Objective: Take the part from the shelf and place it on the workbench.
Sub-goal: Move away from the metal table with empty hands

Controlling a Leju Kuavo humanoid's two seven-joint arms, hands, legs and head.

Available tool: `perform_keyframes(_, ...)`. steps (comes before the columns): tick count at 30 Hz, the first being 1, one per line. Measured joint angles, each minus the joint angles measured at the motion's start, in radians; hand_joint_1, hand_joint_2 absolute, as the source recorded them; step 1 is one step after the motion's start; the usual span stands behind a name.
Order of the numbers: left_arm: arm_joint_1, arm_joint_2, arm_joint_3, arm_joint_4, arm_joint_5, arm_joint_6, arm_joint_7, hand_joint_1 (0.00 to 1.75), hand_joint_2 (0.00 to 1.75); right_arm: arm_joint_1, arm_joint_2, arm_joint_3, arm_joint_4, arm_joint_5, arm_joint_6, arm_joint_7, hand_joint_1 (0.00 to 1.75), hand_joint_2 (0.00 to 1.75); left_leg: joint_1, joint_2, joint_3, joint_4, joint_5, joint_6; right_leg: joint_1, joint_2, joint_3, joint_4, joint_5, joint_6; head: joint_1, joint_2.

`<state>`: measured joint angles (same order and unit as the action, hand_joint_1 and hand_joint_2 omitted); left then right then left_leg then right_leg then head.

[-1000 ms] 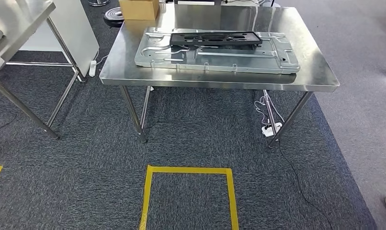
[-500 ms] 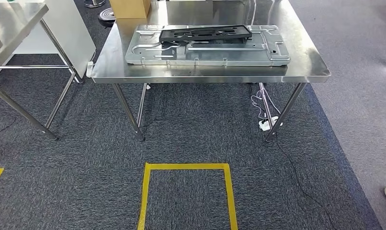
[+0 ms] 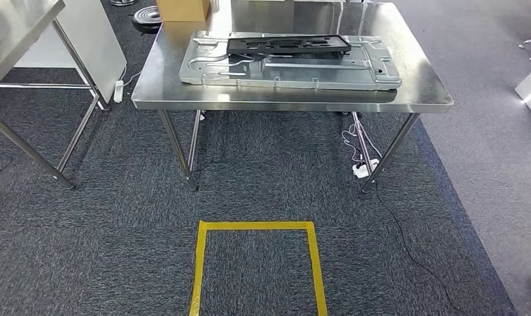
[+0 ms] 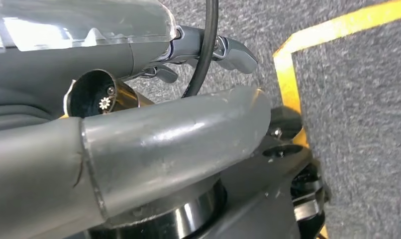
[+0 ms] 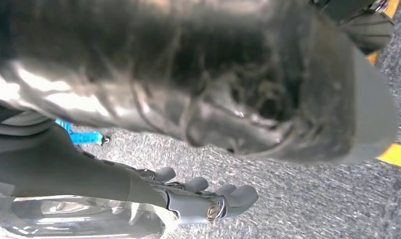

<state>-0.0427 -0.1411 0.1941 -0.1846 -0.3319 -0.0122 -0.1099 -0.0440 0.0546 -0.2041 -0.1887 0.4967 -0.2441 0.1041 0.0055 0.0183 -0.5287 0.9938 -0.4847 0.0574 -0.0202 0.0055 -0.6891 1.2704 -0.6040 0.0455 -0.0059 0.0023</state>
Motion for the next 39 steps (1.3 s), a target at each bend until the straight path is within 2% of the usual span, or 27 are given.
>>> perform_keyframes(1, 0.001, 0.0, 0.0, 0.0, 0.0, 0.0, 0.0, 0.0, 0.0, 0.001, 0.0, -0.001, 0.0, 0.0, 0.0, 0.0, 0.0, 0.0, -0.002, 0.004, -0.002, 0.001, 0.0, 0.0, 0.0, 0.0, -0.009, 0.026, -0.003, 0.001, 0.0, 0.0)
perform_keyframes(2, 0.001, 0.0, 0.0, 0.0, 0.0, 0.0, 0.0, 0.0, 0.0, 0.002, 0.0, -0.002, 0.0, 0.0, 0.0, 0.0, 0.0, 0.0, -0.003, 0.008, -0.002, 0.002, 0.0, 0.0, 0.0, -0.002, 0.001, 0.014, 0.013, 0.0, 0.0, 0.0)
perform_keyframes(3, 0.001, 0.0, 0.0, 0.0, 0.0, 0.0, 0.0, 0.0, 0.0, 0.003, 0.0, -0.003, 0.0, 0.0, 0.0, 0.001, 0.0, 0.0, -0.003, 0.014, -0.001, 0.003, -0.001, -0.001, 0.001, -0.007, 0.029, -0.034, 0.043, -0.002, 0.0, 0.0)
perform_keyframes(5, 0.001, 0.0, 0.0, 0.0, -0.001, 0.0, 0.0, 0.0, 0.0, 0.001, 0.0, -0.004, 0.0, 0.0, 0.001, 0.001, 0.0, 0.0, -0.008, 0.026, 0.001, 0.008, -0.005, -0.006, 0.008, -0.041, 0.104, -0.174, 0.099, -0.013, 0.0, 0.0)
perform_keyframes(7, 0.001, -0.001, 0.0, 0.0, -0.002, 0.0, 0.0, 0.0, 0.0, -0.004, 0.0, -0.004, 0.0, 0.0, 0.001, 0.001, 0.0, 0.0, -0.013, 0.04, 0.002, 0.012, -0.009, -0.016, 0.016, -0.065, 0.137, -0.25, 0.117, -0.025, 0.0, 0.0)
perform_keyframes(9, -0.001, -0.001, 0.0, 0.0, -0.003, 0.0, 0.0, 0.0, 0.0, -0.004, 0.0, -0.005, 0.0, 0.0, 0.002, 0.001, 0.0, 0.0, -0.015, 0.056, 0.004, 0.011, -0.012, -0.027, 0.017, -0.051, 0.135, -0.256, 0.119, -0.036, 0.0, 0.0)
perform_keyframes(11, -0.003, -0.001, 0.0, 0.0, -0.006, 0.0, 0.0, 0.0, 0.0, -0.001, 0.0, -0.009, 0.001, -0.001, 0.001, 0.0, 0.0, 0.0, -0.012, 0.042, -0.002, 0.033, -0.033, -0.04, 0.012, -0.034, 0.135, -0.262, 0.125, -0.048, 0.0, 0.0)
perform_keyframes(12, -0.003, -0.001, 0.0, 0.0, -0.009, 0.0, -0.001, 0.0, 0.0, -0.001, 0.0, -0.011, 0.001, -0.001, 0.0, 0.001, 0.0, 0.0, -0.01, 0.026, -0.015, 0.066, -0.058, -0.047, 0.009, -0.026, 0.135, -0.265, 0.129, -0.054, 0.0, 0.0)
perform_keyframes(14, 0.0, 0.0, 0.0, 0.0, -0.015, 0.001, -0.001, 0.0, 0.0, -0.001, 0.0, -0.014, 0.001, -0.004, -0.003, 0.001, 0.0, 0.0, -0.004, -0.003, -0.07, 0.19, -0.128, -0.056, 0.007, -0.009, 0.129, -0.265, 0.133, -0.061, -0.001, 0.0)
perform_keyframes(15, 0.002, 0.0, 0.0, 0.0, -0.017, 0.003, 0.0, 0.0, 0.0, 0.0, 0.0, -0.015, 0.001, -0.005, -0.003, 0.003, 0.0, 0.0, -0.002, -0.008, -0.098, 0.252, -0.153, -0.058, 0.007, 0.001, 0.127, -0.265, 0.134, -0.062, -0.001, 0.0)
perform_keyframes(16, 0.004, 0.001, 0.0, 0.0, -0.017, 0.006, 0.002, 0.0, 0.0, 0.001, 0.0, -0.016, 0.001, -0.006, -0.001, 0.007, 0.0, 0.0, -0.001, -0.009, -0.116, 0.291, -0.16, -0.06, 0.007, 0.012, 0.126, -0.264, 0.135, -0.062, -0.001, 0.0)
perform_keyframes(17, 0.005, 0.002, 0.0, 0.0, -0.016, 0.008, 0.004, 0.0, 0.0, 0.003, 0.0, -0.016, 0.002, -0.006, 0.001, 0.011, 0.0, 0.0, 0.0, -0.01, -0.115, 0.29, -0.146, -0.06, 0.007, 0.024, 0.126, -0.263, 0.136, -0.061, -0.001, 0.0)
perform_keyframes(18, 0.006, 0.002, 0.0, 0.0, -0.015, 0.011, 0.006, 0.0, 0.0, 0.005, 0.0, -0.017, 0.002, -0.006, 0.003, 0.015, 0.0, 0.0, 0.001, -0.013, -0.095, 0.25, -0.114, -0.059, 0.007, 0.036, 0.126, -0.261, 0.136, -0.06, -0.001, 0.0)
perform_keyframes(19, 0.007, 0.003, 0.0, 0.0, -0.014, 0.012, 0.008, 0.0, 0.0, 0.005, 0.0, -0.017, 0.003, -0.005, 0.004, 0.018, 0.0, 0.0, 0.003, -0.025, -0.063, 0.181, -0.074, -0.056, 0.007, 0.047, 0.126, -0.259, 0.136, -0.059, -0.001, 0.0)
perform_keyframes(21, 0.008, 0.005, 0.002, 0.0, -0.014, 0.014, 0.011, 0.0, 0.0, 0.005, 0.002, -0.017, 0.003, -0.004, 0.005, 0.02, 0.0, 0.0, 0.004, -0.062, -0.007, 0.059, -0.028, -0.049, 0.008, 0.069, 0.123, -0.253, 0.136, -0.051, 0.0, 0.0)
perform_keyframes(23, 0.007, 0.007, 0.003, 0.0, -0.014, 0.014, 0.011, 0.0, 0.0, 0.005, 0.002, -0.018, 0.003, -0.003, 0.006, 0.02, 0.0, 0.0, 0.001, -0.077, 0.008, 0.019, -0.024, -0.042, 0.007, 0.087, 0.118, -0.253, 0.139, -0.038, 0.0, 0.0)
perform_keyframes(25, 0.004, 0.008, 0.003, 0.0, -0.014, 0.015, 0.012, 0.0, 0.0, 0.009, 0.002, -0.018, 0.004, -0.003, 0.006, 0.021, 0.0, 0.0, 0.001, -0.057, 0.01, 0.011, -0.016, -0.03, 0.005, 0.097, 0.114, -0.255, 0.144, -0.024, -0.001, 0.0)
perform_keyframes(27, 0.004, 0.008, 0.004, 0.0, -0.014, 0.015, 0.016, 0.0, 0.0, 0.011, 0.0, -0.019, 0.004, -0.002, 0.006, 0.021, 0.0, 0.0, 0.006, -0.036, 0.013, -0.002, -0.004, -0.015, 0.007, 0.065, 0.096, -0.217, 0.116, -0.017, 0.001, 0.0)
perform_keyframes(29, 0.006, 0.008, 0.004, 0.0, -0.013, 0.015, 0.021, 0.0, 0.0, 0.011, 0.0, -0.02, 0.004, -0.001, 0.007, 0.024, 0.0, 0.0, 0.005, -0.012, 0.009, -0.006, 0.002, -0.007, 0.007, 0.019, 0.044, -0.105, 0.048, -0.014, 0.004, 0.0)
perform_keyframes(31, 0.01, 0.008, 0.005, 0.0, -0.012, 0.015, 0.022, 0.0, 0.0, 0.011, 0.0, -0.02, 0.004, 0.001, 0.009, 0.028, 0.0, 0.0, 0.003, 0.015, 0.003, -0.005, 0.002, -0.007, 0.005, 0.003, -0.006, 0.009, 0.0, -0.008, 0.005, 0.0)
perform_keyframes(32, 0.012, 0.008, 0.005, 0.0, -0.012, 0.015, 0.02, 0.0, 0.0, 0.012, 0.0, -0.02, 0.005, 0.002, 0.01, 0.032, 0.0, 0.0, 0.003, 0.028, 0.001, -0.005, 0.002, -0.007, 0.004, -0.001, -0.007, 0.02, 0.003, -0.006, 0.005, 0.0)
perform_keyframes(33, 0.012, 0.007, 0.005, 0.0, -0.012, 0.015, 0.017, 0.0, 0.0, 0.013, 0.0, -0.02, 0.005, 0.003, 0.012, 0.035, 0.0, 0.0, 0.003, 0.04, 0.001, -0.005, 0.002, -0.008, 0.003, -0.005, 0.013, -0.008, 0.023, -0.005, 0.005, 0.0)
perform_keyframes(34, 0.011, 0.005, 0.005, 0.0, -0.012, 0.015, 0.013, 0.0, 0.0, 0.014, 0.0, -0.02, 0.005, 0.005, 0.014, 0.037, 0.0, 0.0, 0.003, 0.051, 0.002, -0.005, 0.001, -0.01, 0.001, -0.016, 0.054, -0.075, 0.053, -0.004, 0.005, 0.0)
perform_keyframes(36, 0.009, 0.002, 0.005, 0.0, -0.011, 0.015, 0.005, 0.0, 0.0, 0.012, 0.001, -0.02, 0.005, 0.006, 0.019, 0.038, 0.0, 0.0, 0.0, 0.069, 0.009, -0.001, -0.004, -0.02, 0.0, -0.055, 0.132, -0.214, 0.1, -0.008, 0.005, 0.0)
perform_keyframes(37, 0.008, 0.002, 0.006, 0.0, -0.011, 0.015, 0.001, 0.0, 0.0, 0.01, 0.002, -0.02, 0.005, 0.007, 0.022, 0.037, 0.0, 0.0, -0.002, 0.076, 0.013, 0.0, -0.008, -0.028, 0.001, -0.068, 0.153, -0.253, 0.109, -0.012, 0.004, 0.0)
perform_keyframes(38, 0.007, 0.002, 0.006, 0.0, -0.012, 0.015, -0.002, 0.0, 0.0, 0.008, 0.003, -0.02, 0.005, 0.008, 0.026, 0.037, 0.0, 0.0, -0.003, 0.084, 0.017, 0.001, -0.011, -0.036, 0.003, -0.072, 0.157, -0.266, 0.111, -0.018, 0.004, 0.0)
perform_keyframes(39, 0.005, 0.002, 0.006, 0.0, -0.012, 0.016, -0.006, 0.0, 0.0, 0.008, 0.005, -0.02, 0.005, 0.011, 0.032, 0.038, 0.0, 0.0, -0.003, 0.091, 0.019, -0.001, -0.013, -0.043, 0.005, -0.062, 0.156, -0.266, 0.113, -0.025, 0.004, 0.0)
